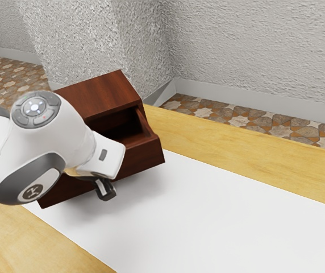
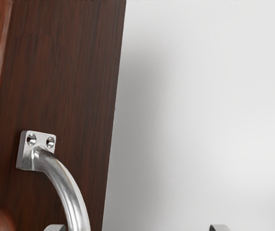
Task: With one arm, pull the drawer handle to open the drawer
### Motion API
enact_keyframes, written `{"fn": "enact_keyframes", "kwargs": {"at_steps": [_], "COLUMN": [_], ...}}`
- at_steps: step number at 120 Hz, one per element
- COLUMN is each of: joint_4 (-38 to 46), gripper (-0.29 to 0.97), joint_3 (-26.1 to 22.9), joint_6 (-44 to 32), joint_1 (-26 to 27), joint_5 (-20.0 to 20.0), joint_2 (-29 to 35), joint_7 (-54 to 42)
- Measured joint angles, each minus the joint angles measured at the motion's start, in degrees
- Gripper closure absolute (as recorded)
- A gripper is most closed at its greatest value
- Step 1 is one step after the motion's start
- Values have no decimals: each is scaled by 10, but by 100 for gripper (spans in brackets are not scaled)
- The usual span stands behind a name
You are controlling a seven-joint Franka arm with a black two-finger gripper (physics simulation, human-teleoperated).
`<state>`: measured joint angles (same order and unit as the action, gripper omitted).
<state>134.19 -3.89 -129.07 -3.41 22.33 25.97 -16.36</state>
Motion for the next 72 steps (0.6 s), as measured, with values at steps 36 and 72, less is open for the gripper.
{"fn": "enact_keyframes", "kwargs": {"at_steps": [36, 72], "joint_4": [7, -107], "gripper": [35, 11], "joint_3": [-15, -83], "joint_6": [0, 74], "joint_1": [0, -15], "joint_5": [0, -80], "joint_2": [15, 8], "joint_7": [12, 28]}}
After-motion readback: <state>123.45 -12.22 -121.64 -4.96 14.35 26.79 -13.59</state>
